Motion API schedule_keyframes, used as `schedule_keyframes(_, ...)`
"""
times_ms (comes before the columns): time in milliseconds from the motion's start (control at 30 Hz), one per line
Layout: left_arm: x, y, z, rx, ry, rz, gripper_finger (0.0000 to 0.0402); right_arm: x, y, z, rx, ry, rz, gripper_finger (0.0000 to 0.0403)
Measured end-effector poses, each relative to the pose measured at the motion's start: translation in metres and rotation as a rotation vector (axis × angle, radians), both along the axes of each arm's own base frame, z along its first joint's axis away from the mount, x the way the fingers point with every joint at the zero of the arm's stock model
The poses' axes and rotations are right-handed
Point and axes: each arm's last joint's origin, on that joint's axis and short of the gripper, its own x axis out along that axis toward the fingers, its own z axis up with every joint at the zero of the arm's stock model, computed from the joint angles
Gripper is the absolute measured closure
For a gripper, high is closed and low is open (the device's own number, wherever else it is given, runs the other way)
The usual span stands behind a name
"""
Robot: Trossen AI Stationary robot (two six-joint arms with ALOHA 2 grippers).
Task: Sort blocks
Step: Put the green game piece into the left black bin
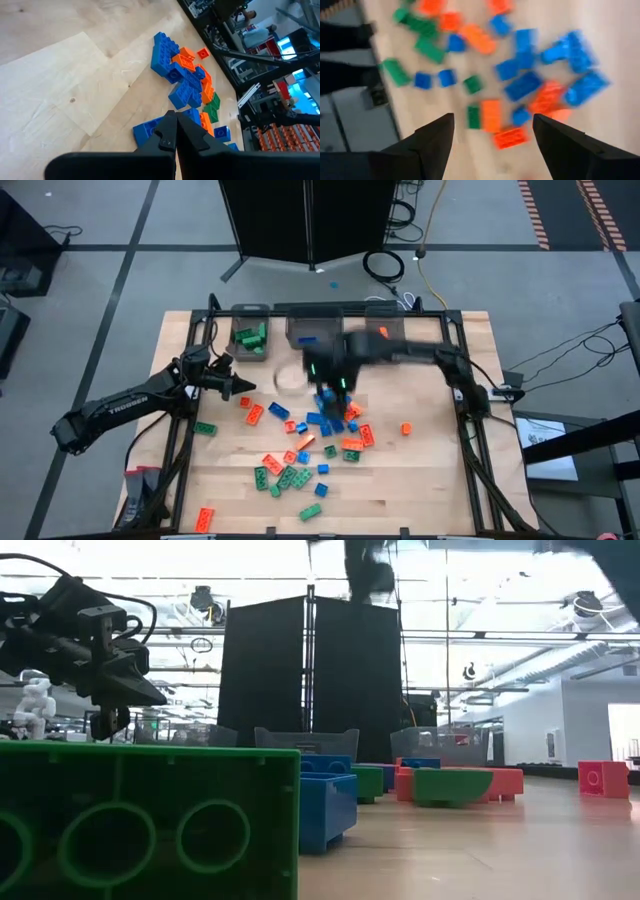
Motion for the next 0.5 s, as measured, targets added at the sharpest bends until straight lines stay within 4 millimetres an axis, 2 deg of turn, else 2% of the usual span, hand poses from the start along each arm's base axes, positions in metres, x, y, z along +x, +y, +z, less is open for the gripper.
schedule_keyframes(100, 0.000, 0.000, 0.000, -0.001, 0.000, 0.000, 0.0402, -0.003, 0.050, -0.006, -0.062, -0.013, 0.030, 0.0138)
schedule_keyframes(233, 0.000, 0.000, 0.000, 0.000, 0.000, 0.000, 0.0402, -0.016, 0.096, -0.042, -0.242, 0.138, 0.021, 0.0138)
schedule_keyframes(400, 0.000, 0.000, 0.000, -0.001, 0.000, 0.000, 0.0402, -0.018, 0.135, -0.084, -0.235, 0.107, 0.004, 0.0138)
schedule_keyframes(500, 0.000, 0.000, 0.000, 0.000, 0.002, 0.006, 0.0402, -0.016, 0.144, -0.110, -0.216, 0.070, -0.006, 0.0138)
